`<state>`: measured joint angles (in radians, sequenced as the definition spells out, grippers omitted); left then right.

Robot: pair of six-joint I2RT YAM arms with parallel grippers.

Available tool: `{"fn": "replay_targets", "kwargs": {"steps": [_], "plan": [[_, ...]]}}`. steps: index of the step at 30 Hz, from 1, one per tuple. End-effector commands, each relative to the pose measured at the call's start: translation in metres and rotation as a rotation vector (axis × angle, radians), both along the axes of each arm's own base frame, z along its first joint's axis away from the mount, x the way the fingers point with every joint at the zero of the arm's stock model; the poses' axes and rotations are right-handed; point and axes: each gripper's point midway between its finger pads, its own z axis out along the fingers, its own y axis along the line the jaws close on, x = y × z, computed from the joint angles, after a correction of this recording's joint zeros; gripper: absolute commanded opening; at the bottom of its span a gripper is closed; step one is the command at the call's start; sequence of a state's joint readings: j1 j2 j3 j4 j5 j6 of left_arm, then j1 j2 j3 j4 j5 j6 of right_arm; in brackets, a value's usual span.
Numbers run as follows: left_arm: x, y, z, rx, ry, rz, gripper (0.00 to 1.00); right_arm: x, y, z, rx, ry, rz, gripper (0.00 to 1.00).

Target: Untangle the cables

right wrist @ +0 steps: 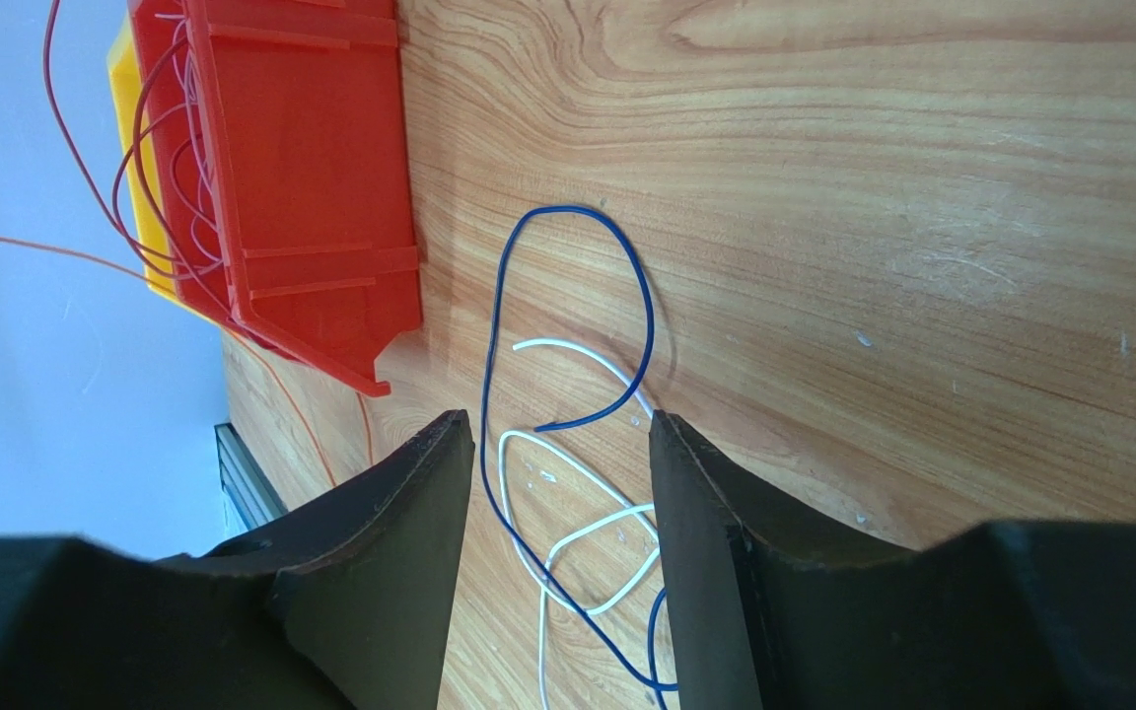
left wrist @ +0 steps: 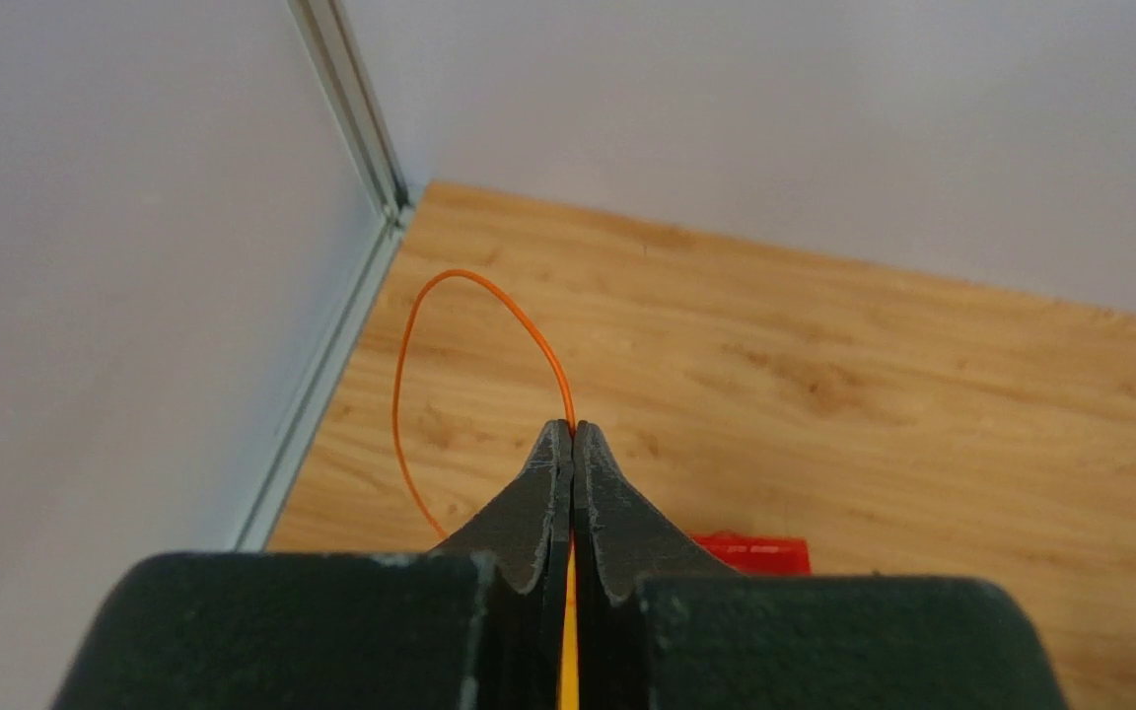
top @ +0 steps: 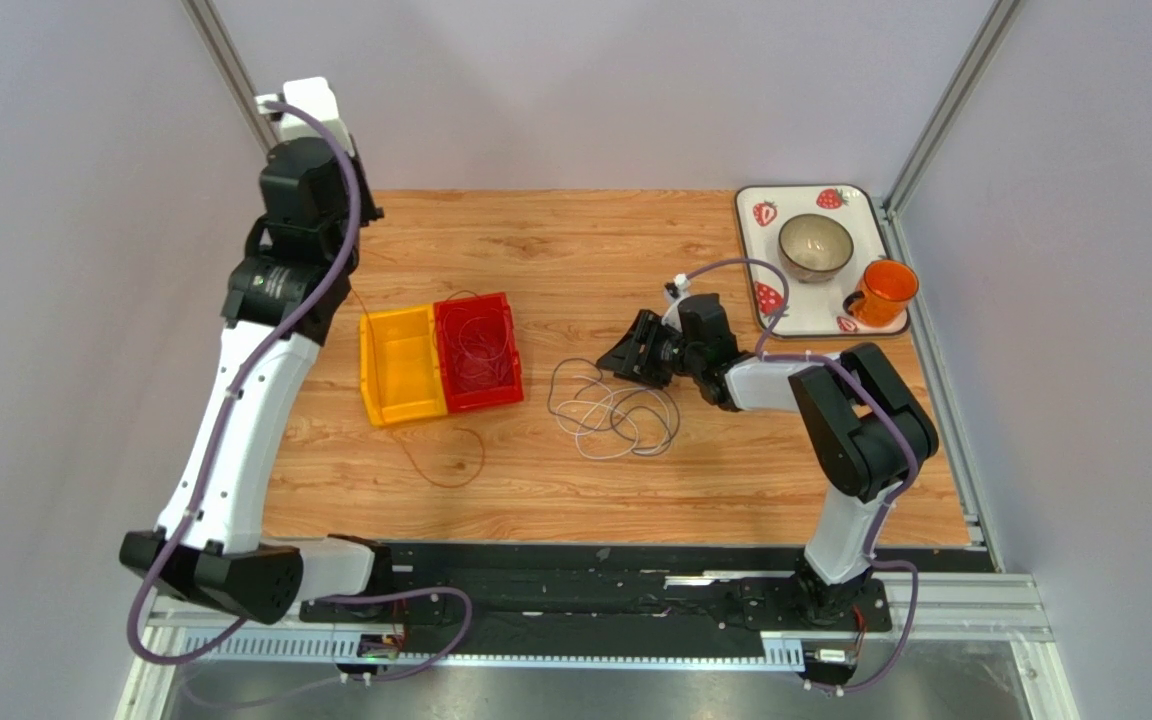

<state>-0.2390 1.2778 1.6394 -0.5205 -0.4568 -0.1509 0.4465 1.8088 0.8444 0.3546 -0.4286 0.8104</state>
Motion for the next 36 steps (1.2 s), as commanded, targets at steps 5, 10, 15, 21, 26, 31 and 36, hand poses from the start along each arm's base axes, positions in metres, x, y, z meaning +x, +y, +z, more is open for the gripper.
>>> {"fn": "replay_targets", "kwargs": {"steps": [5,10,15,21,26,31,36], "plan": [[0.038,-0.019,-0.086,-0.099,0.138,-0.095,0.00,0.013,0.003,0.013,0.004,-0.051,0.003,0.51],[0.041,-0.018,-0.117,-0.127,0.192,-0.059,0.00,0.013,0.005,0.012,0.003,-0.044,0.008,0.50],[0.034,-0.015,-0.160,-0.177,0.261,-0.006,0.00,0.014,0.005,0.013,0.004,-0.044,0.007,0.50],[0.017,-0.020,-0.201,-0.259,0.292,-0.005,0.00,0.014,0.004,0.012,0.005,-0.045,0.009,0.50],[0.000,-0.017,-0.218,-0.279,0.315,0.015,0.00,0.014,0.004,0.012,0.006,-0.041,0.008,0.50],[-0.006,-0.016,-0.240,-0.284,0.358,0.035,0.00,0.013,0.005,0.011,0.011,-0.037,0.013,0.50],[0.002,-0.014,-0.257,-0.262,0.416,0.058,0.00,0.013,0.005,0.011,0.010,-0.037,0.011,0.50]]}}
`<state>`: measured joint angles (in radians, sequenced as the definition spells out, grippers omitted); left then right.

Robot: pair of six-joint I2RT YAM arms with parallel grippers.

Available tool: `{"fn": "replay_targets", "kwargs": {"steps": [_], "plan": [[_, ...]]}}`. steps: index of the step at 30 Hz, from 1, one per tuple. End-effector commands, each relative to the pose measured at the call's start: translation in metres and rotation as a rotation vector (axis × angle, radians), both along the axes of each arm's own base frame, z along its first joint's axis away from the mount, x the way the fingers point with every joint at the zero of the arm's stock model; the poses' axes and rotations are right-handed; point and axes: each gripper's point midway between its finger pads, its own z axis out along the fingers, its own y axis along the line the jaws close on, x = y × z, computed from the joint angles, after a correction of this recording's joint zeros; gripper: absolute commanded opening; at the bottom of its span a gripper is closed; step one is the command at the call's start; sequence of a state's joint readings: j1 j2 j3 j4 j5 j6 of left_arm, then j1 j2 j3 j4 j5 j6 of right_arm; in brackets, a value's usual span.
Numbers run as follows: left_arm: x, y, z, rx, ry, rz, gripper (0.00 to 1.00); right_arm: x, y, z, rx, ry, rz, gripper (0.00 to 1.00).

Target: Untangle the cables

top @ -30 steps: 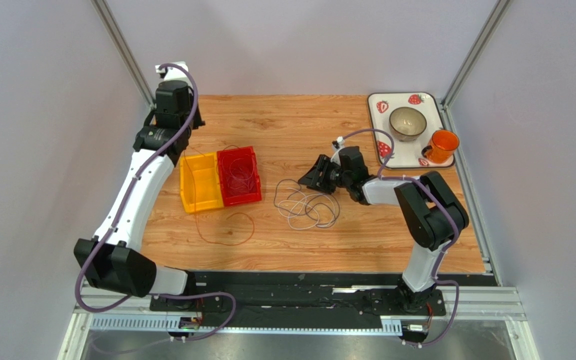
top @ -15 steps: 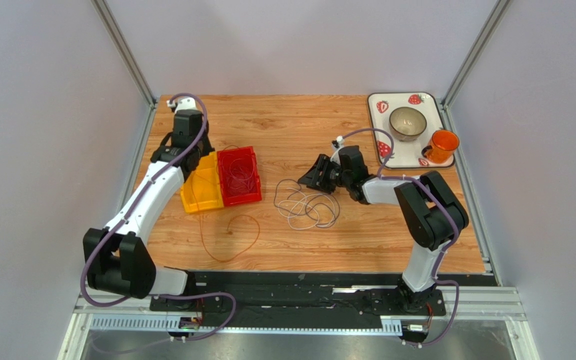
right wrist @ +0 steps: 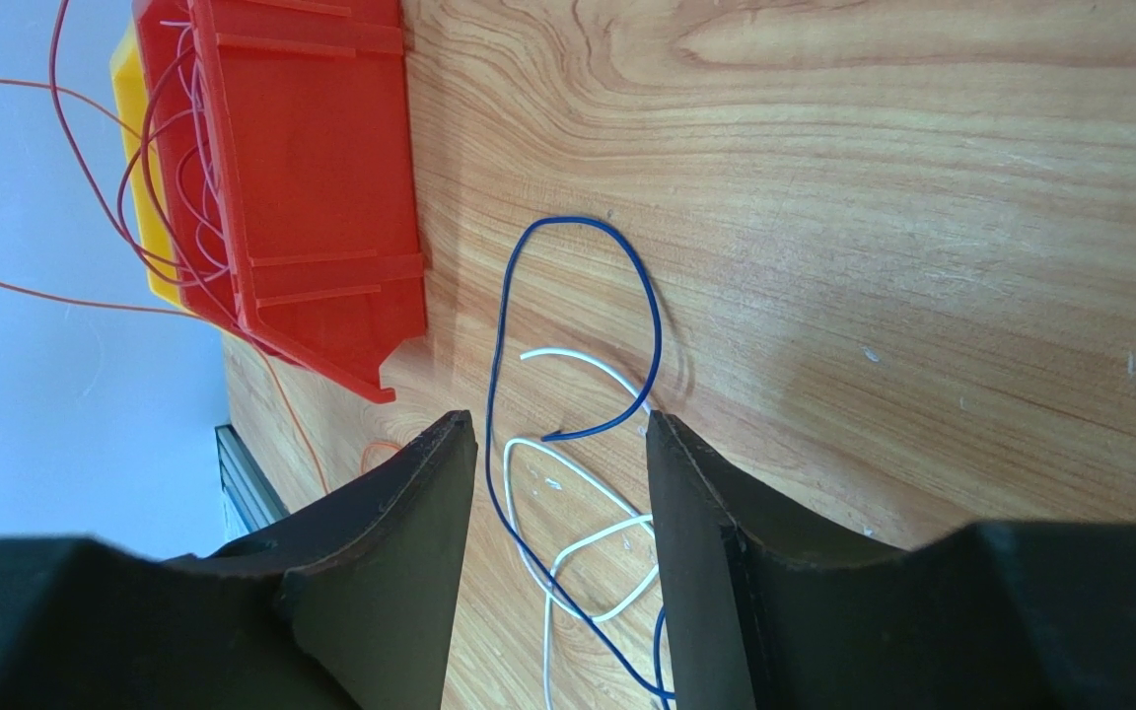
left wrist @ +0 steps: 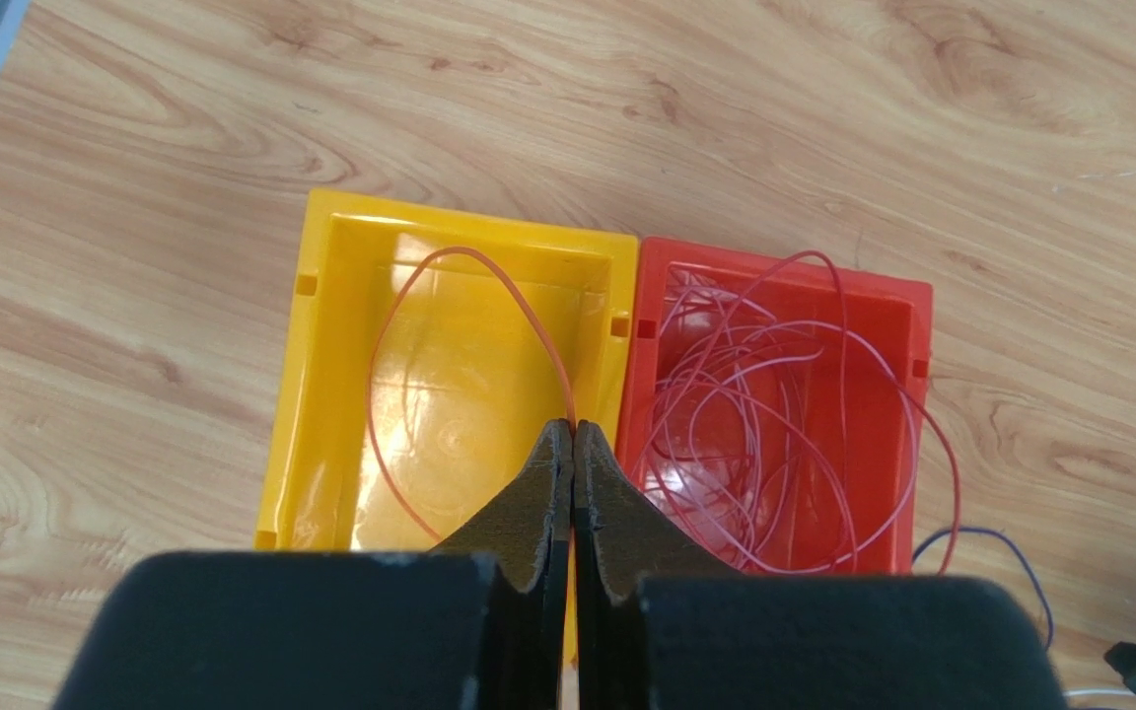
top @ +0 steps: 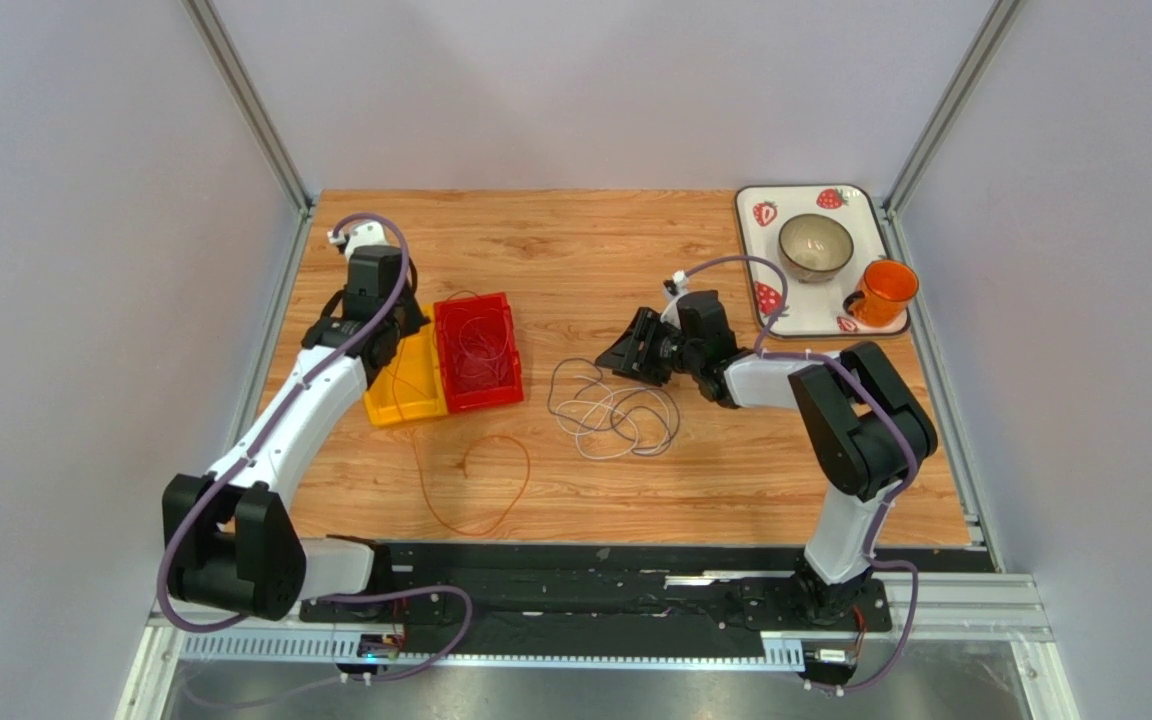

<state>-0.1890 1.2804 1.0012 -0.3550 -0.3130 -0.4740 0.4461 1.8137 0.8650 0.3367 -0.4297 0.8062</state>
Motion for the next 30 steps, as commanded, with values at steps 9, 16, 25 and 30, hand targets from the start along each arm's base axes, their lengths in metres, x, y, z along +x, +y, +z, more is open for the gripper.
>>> {"fn": "replay_targets", "kwargs": {"steps": [9,16,25,30], "plan": [[0.020,0.005,0.008,0.003,0.022,0.063,0.52,0.009,0.005,0.009,0.014,-0.036,0.013,0.50],[-0.001,-0.008,0.032,-0.034,-0.013,0.000,0.52,0.009,0.005,0.009,0.016,-0.035,0.016,0.50],[-0.072,-0.053,0.019,-0.027,0.032,-0.144,0.49,0.009,0.005,0.007,0.015,-0.028,0.016,0.50],[-0.108,-0.095,-0.009,-0.026,0.126,-0.254,0.48,0.010,0.005,0.007,0.015,-0.028,0.012,0.50]]}}
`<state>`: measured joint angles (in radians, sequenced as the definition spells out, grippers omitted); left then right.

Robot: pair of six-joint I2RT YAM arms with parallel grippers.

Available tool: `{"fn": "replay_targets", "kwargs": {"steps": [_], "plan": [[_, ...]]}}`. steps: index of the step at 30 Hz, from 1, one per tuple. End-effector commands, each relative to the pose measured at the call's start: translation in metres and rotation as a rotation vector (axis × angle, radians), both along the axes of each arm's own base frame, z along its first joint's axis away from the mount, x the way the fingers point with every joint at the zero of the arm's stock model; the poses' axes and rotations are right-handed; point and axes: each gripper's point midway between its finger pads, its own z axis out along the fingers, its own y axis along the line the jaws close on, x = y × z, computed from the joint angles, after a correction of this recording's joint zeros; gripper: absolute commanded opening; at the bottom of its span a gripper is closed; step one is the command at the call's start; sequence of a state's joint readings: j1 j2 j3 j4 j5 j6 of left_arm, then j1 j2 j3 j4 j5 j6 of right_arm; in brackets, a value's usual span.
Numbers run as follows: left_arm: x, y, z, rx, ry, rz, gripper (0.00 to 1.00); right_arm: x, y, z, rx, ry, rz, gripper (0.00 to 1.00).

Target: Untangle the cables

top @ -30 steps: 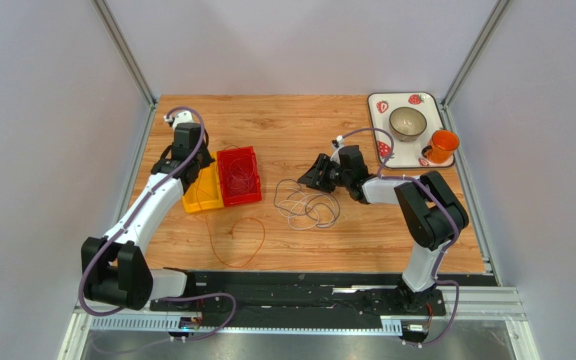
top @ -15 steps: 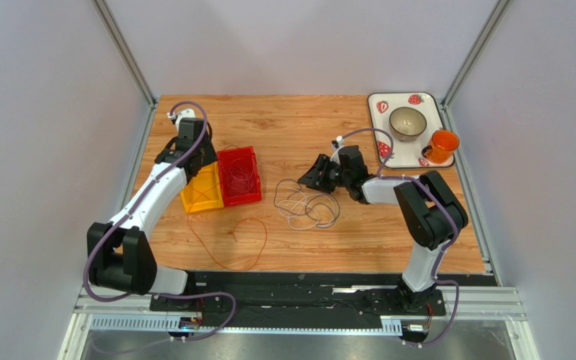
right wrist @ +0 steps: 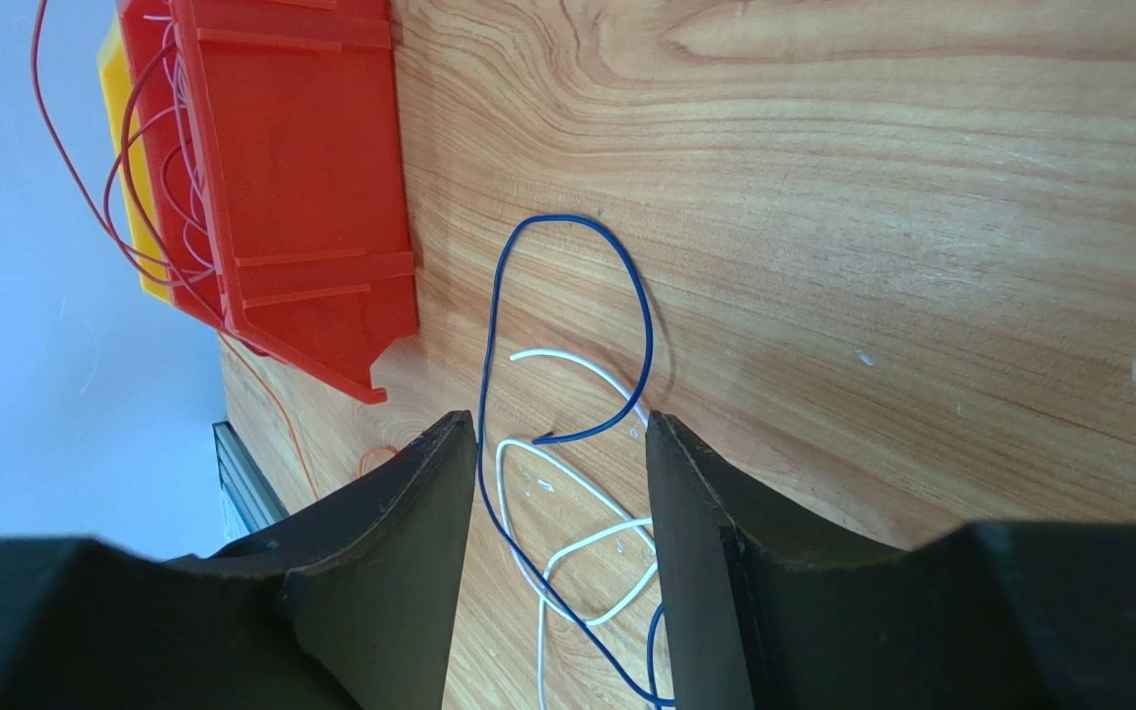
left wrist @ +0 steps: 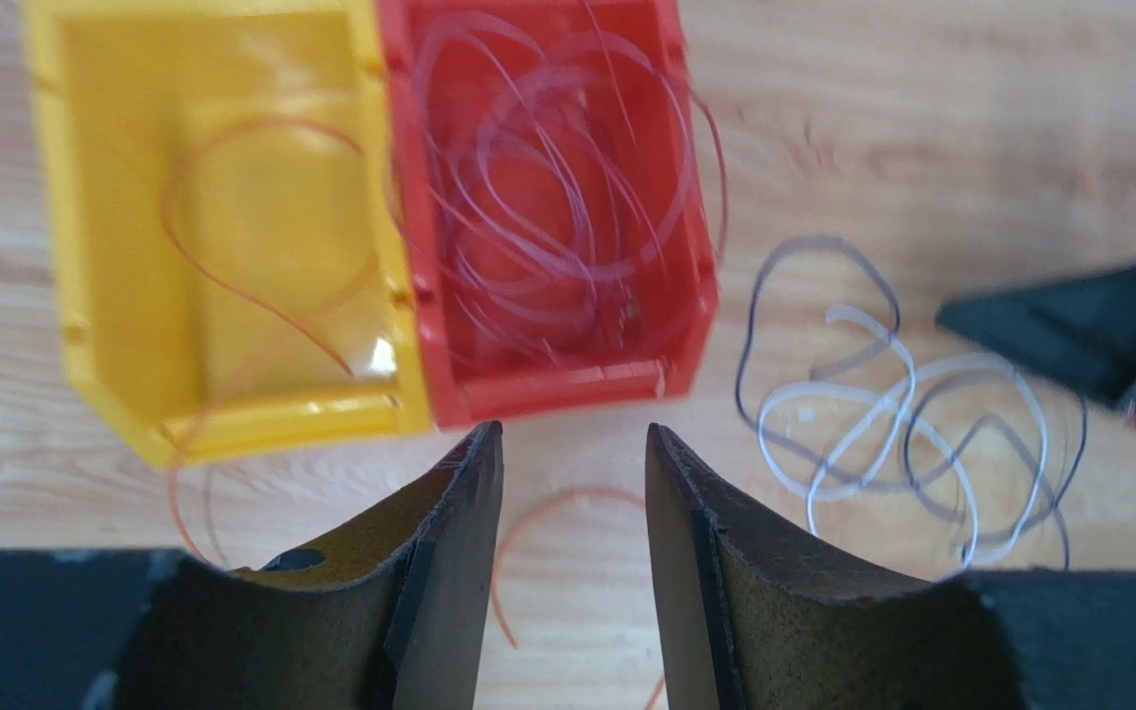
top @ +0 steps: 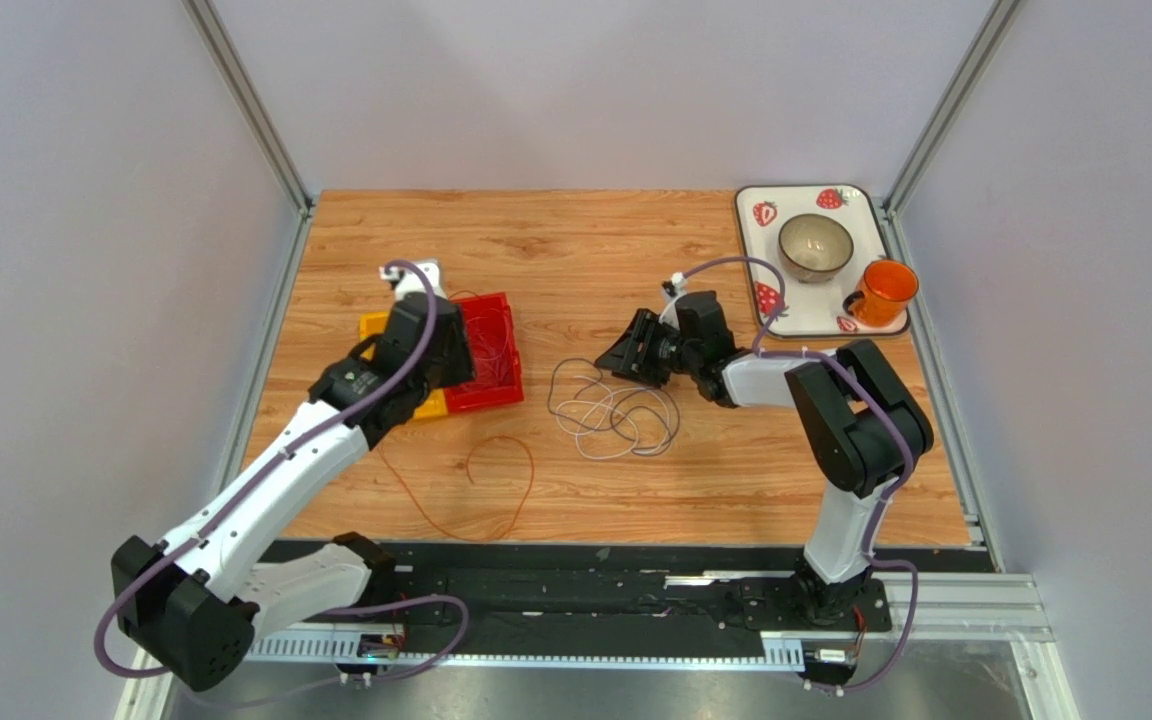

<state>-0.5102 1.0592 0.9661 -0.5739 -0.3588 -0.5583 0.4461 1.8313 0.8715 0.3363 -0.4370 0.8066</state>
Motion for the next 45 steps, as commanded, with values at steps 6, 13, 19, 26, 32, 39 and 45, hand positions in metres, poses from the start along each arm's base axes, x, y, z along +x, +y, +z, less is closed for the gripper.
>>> {"fn": "replay_targets", "kwargs": {"steps": [6,13,19,26,32,39,45], "plan": [[-0.061,-0.034,-0.066,0.046,0.225,-0.059,0.45,0.010,0.003,0.009,0.010,-0.029,0.000,0.50],[-0.095,-0.056,-0.097,0.030,0.296,-0.097,0.45,0.010,0.004,0.008,0.009,-0.024,0.001,0.49],[-0.118,-0.071,-0.121,0.055,0.350,-0.127,0.46,0.010,0.003,0.006,0.008,-0.020,0.003,0.49],[-0.134,-0.082,-0.156,0.085,0.406,-0.141,0.44,0.011,0.003,0.006,0.012,-0.017,0.003,0.49],[-0.148,-0.087,-0.186,0.084,0.453,-0.160,0.41,0.010,0.003,0.006,0.016,-0.013,0.004,0.49],[-0.158,-0.096,-0.190,0.107,0.453,-0.193,0.38,0.011,0.003,0.005,0.017,-0.011,0.003,0.49],[-0.154,-0.090,-0.171,0.153,0.410,-0.160,0.38,0.011,0.004,0.006,0.019,-0.013,0.002,0.49]]}}
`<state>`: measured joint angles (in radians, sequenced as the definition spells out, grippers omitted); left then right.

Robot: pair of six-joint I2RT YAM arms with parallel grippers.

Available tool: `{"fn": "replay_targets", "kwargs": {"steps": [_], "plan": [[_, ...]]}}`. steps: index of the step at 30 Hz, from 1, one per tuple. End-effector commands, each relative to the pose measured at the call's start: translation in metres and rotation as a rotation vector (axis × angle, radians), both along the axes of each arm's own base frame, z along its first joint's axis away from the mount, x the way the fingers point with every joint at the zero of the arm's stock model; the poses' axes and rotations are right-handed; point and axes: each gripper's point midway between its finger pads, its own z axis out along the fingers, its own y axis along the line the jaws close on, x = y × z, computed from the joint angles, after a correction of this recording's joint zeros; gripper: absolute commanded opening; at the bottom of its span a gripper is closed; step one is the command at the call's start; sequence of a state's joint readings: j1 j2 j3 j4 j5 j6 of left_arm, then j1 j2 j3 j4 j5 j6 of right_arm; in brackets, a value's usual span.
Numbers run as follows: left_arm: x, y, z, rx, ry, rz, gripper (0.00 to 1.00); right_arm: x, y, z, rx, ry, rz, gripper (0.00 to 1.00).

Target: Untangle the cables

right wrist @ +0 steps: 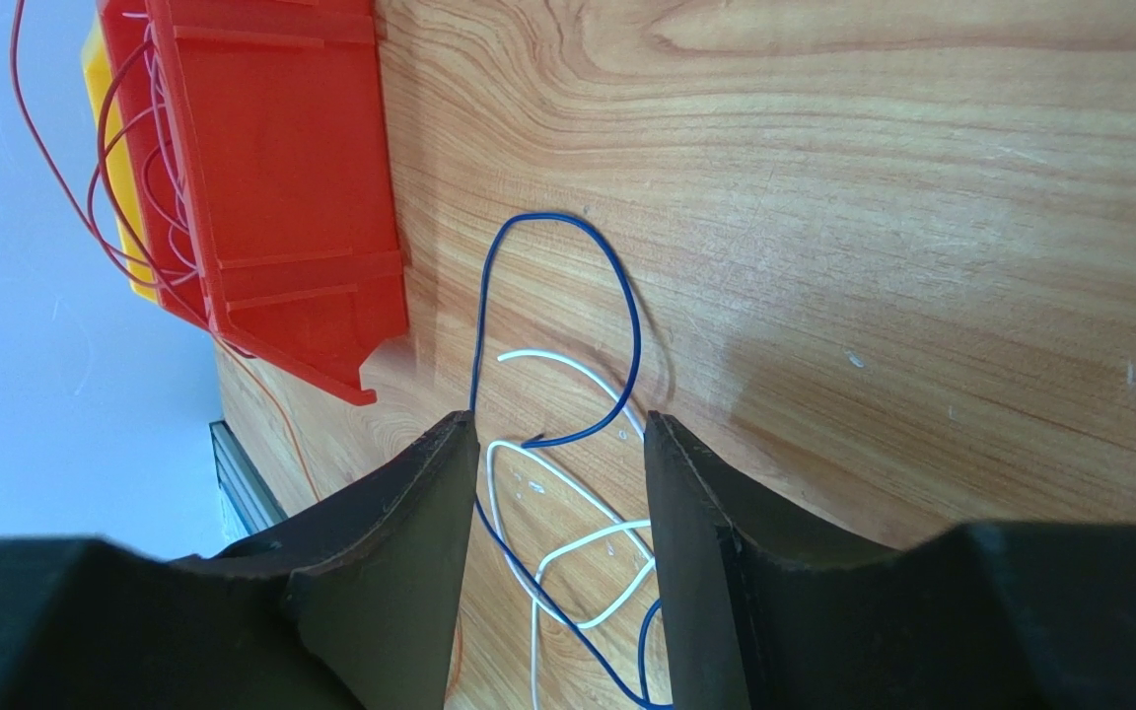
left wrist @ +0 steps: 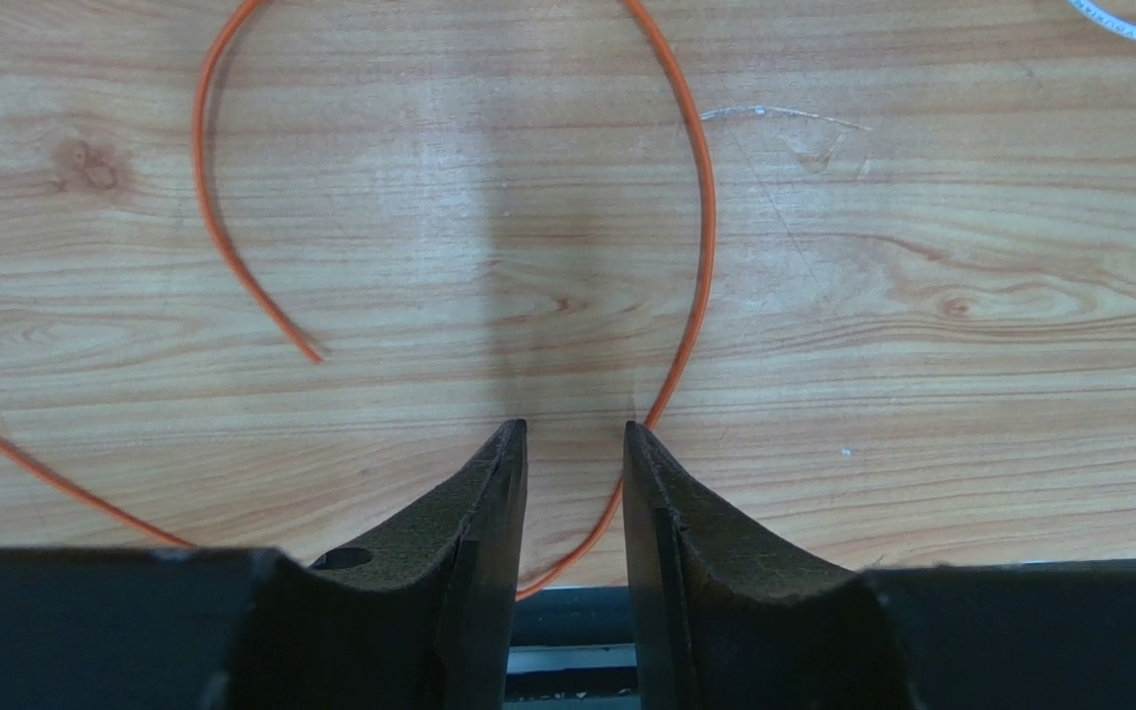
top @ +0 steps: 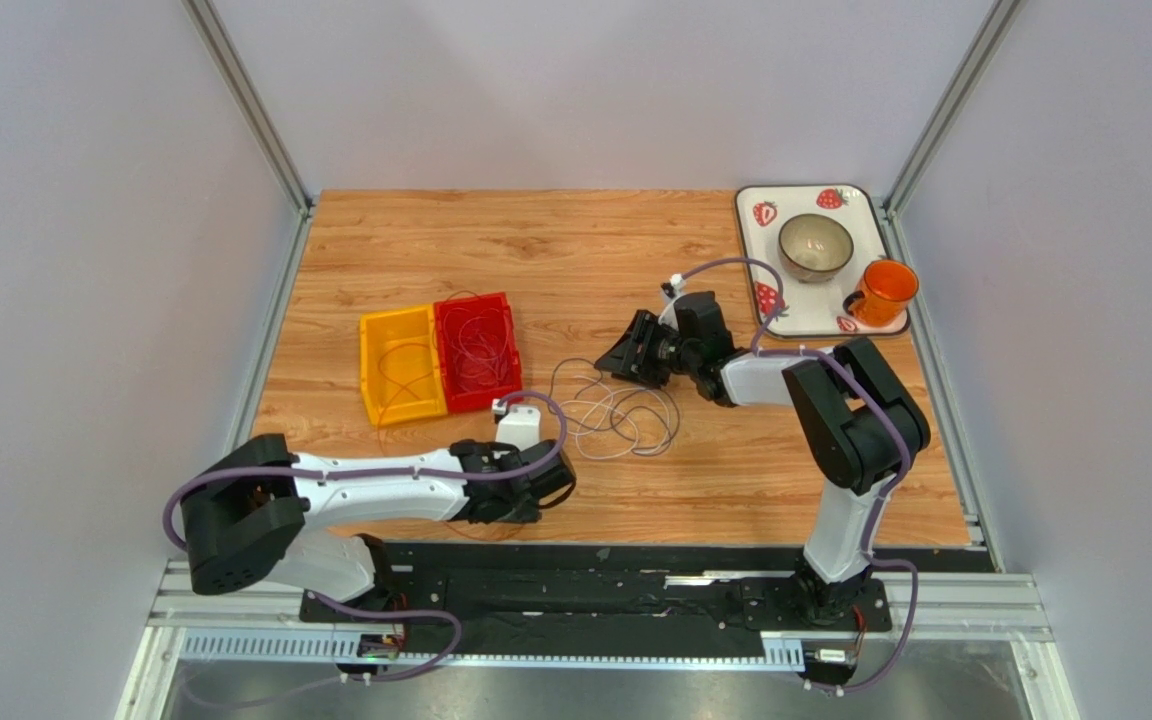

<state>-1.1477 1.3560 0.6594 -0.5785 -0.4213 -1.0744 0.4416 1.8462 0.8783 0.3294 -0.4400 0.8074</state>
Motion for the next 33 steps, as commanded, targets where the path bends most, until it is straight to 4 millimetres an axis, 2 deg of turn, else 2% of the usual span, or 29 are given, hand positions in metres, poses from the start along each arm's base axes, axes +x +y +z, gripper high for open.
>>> {"fn": "replay_targets", "kwargs": {"steps": [1,4,6,14,20,25,26,29,33], "plan": [[0.004,0.000,0.019,0.007,-0.035,0.030,0.38,0.010,0.005,0.010,0.023,-0.026,0.004,0.49],[0.007,0.001,0.029,-0.006,-0.061,0.026,0.39,0.010,0.004,0.011,0.024,-0.028,0.003,0.49],[0.007,0.000,0.029,-0.010,-0.063,0.016,0.39,0.010,0.004,0.010,0.023,-0.026,0.003,0.49],[-0.008,-0.016,0.006,-0.014,0.008,-0.056,0.38,0.011,0.004,0.011,0.025,-0.027,0.004,0.49],[-0.011,-0.013,-0.006,0.025,0.026,-0.042,0.36,0.010,0.005,0.010,0.023,-0.025,0.005,0.49],[-0.017,-0.005,-0.018,0.061,0.059,-0.017,0.23,0.010,0.004,0.010,0.023,-0.025,0.004,0.49],[-0.017,-0.005,-0.019,0.061,0.062,-0.013,0.16,0.010,0.004,0.010,0.023,-0.025,0.004,0.49],[-0.019,-0.001,-0.023,0.071,0.066,-0.003,0.07,0.010,0.005,0.010,0.023,-0.025,0.005,0.49],[-0.019,0.000,-0.027,0.066,0.065,0.005,0.00,0.009,0.005,0.009,0.023,-0.023,0.005,0.48]]}}
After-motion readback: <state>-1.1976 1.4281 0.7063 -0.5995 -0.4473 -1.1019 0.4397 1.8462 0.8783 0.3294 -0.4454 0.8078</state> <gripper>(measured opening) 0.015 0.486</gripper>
